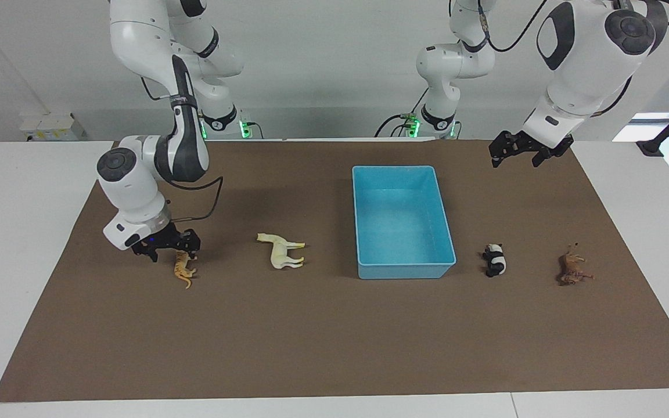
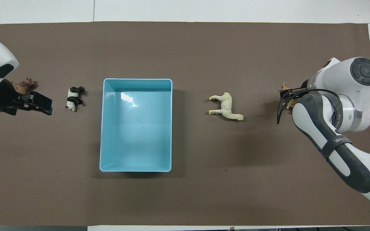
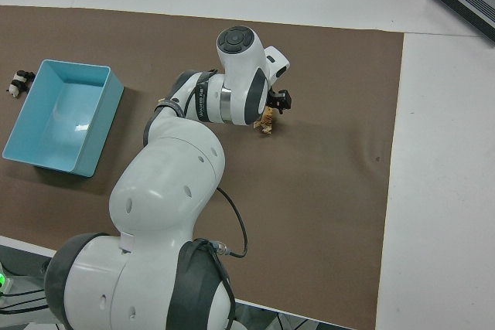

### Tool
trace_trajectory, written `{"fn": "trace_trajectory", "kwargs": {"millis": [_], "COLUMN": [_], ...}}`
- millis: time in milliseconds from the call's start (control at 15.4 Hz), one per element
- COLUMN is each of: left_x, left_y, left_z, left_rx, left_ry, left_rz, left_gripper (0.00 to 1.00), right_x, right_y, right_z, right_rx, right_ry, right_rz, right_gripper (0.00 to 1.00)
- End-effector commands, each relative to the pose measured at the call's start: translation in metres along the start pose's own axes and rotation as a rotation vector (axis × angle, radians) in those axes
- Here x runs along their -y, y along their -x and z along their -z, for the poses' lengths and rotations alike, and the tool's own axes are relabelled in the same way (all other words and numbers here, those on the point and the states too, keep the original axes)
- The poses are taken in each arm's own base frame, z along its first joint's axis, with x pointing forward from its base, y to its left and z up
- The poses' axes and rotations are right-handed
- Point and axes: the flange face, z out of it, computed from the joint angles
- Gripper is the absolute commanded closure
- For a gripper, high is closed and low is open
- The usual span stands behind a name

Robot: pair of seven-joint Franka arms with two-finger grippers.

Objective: Put all toys into storage box
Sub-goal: 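Reach the right gripper to the tan dog toy and grasp it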

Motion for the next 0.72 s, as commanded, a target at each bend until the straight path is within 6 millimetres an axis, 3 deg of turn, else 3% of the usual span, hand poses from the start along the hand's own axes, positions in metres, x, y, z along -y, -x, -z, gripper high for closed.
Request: {"fn": "trace_trajectory", "kwargs": {"millis": [0,585,650], "left_x": [0.001,-0.001,0.002], "left_y": [0.009,0.005,0.004], "left_z": [0.002,0.003,-0.007], "left_rx": [0.005,-0.027,-0.035], "left_ry": [0.005,0.004,0.003], "left_rz": [0.002,0.013,0.04], "left_gripper": [0.0,0.0,0.0], "right_x": [-0.002,-0.001,-0.002], "right_y": [0.001,0.008,0.009], "right_z": [-0.004,-0.028,-0.03], "right_rx": [-0.006,0.001,0.004], "right_ry": [0.002,-0.006,-0.006], "right_rz": [0.062,0.077,0.077], "right_gripper": [0.0,0.0,0.0]}}
